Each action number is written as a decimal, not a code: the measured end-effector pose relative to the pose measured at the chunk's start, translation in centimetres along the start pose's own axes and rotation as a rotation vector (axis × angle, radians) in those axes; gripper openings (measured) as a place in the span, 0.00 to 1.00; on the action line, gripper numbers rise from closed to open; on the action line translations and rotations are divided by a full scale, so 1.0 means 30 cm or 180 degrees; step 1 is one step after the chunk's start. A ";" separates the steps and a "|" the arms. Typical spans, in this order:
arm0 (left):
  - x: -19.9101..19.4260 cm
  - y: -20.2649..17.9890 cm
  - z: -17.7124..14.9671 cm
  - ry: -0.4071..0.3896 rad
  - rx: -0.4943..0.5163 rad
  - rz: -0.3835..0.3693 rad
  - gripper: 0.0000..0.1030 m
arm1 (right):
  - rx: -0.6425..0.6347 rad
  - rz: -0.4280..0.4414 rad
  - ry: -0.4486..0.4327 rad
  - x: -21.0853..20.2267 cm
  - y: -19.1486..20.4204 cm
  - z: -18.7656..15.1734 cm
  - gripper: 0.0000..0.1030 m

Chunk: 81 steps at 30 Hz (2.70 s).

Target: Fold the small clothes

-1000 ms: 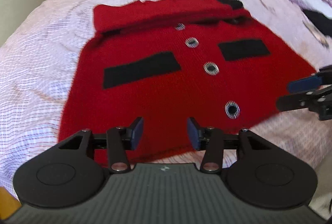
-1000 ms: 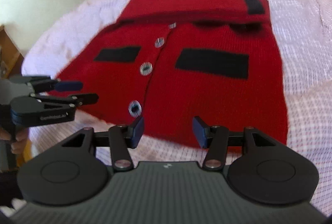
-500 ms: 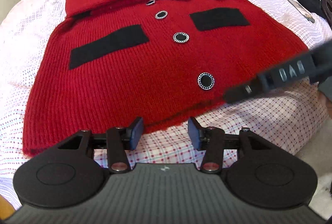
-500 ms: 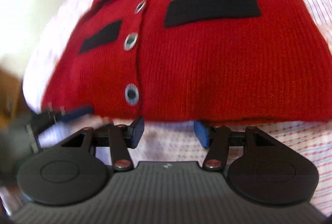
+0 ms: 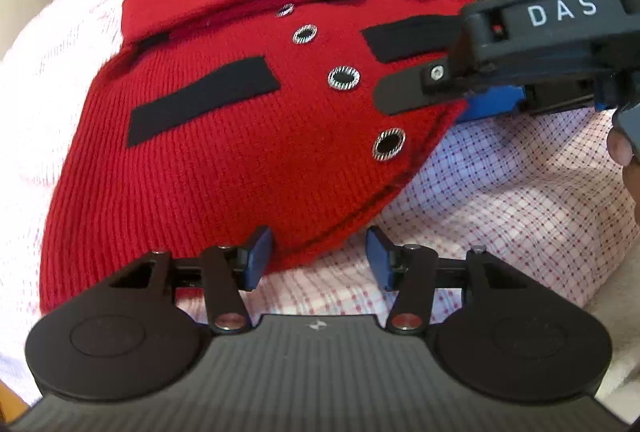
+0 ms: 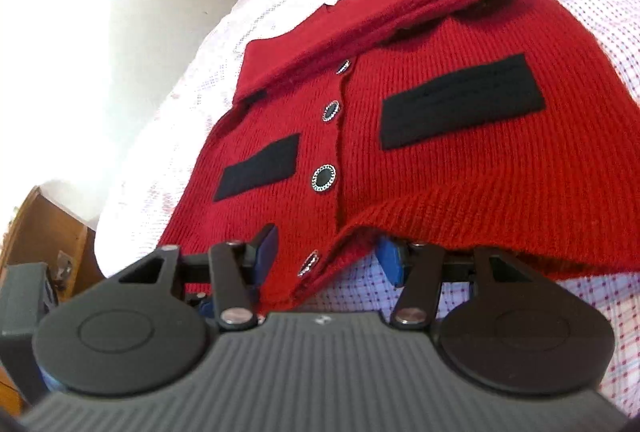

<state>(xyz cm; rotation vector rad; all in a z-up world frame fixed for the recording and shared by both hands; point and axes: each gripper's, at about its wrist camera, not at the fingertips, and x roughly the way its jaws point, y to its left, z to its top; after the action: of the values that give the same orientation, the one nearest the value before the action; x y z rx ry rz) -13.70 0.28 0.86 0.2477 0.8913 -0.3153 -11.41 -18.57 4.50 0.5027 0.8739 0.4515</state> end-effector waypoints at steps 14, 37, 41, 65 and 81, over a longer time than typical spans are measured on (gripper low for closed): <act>0.014 -0.002 0.094 -0.0378 0.0036 0.0296 0.36 | -0.0485 -0.0218 0.0186 -0.045 0.011 0.003 0.55; -0.003 0.022 0.148 -0.0429 -0.0142 0.0082 0.28 | -0.1834 -0.0976 -0.0169 -0.184 0.116 -0.037 0.77; 0.000 0.029 0.147 -0.0430 -0.0169 0.0060 0.28 | -0.2049 -0.0972 0.0161 -0.119 0.106 -0.009 0.77; -0.006 0.086 0.012 -0.0312 -0.0137 0.0547 0.38 | -0.1314 -0.1196 -0.0278 -0.130 -0.037 0.072 0.14; 0.036 0.152 0.056 -0.0350 -0.0497 0.0468 0.31 | -0.0921 -0.1055 -0.0188 -0.103 -0.104 0.043 0.14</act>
<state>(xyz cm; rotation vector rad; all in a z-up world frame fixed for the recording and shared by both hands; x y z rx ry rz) -10.18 3.74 1.38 0.1488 0.7802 -0.1206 -11.59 -23.09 5.24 0.1005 0.8005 0.2510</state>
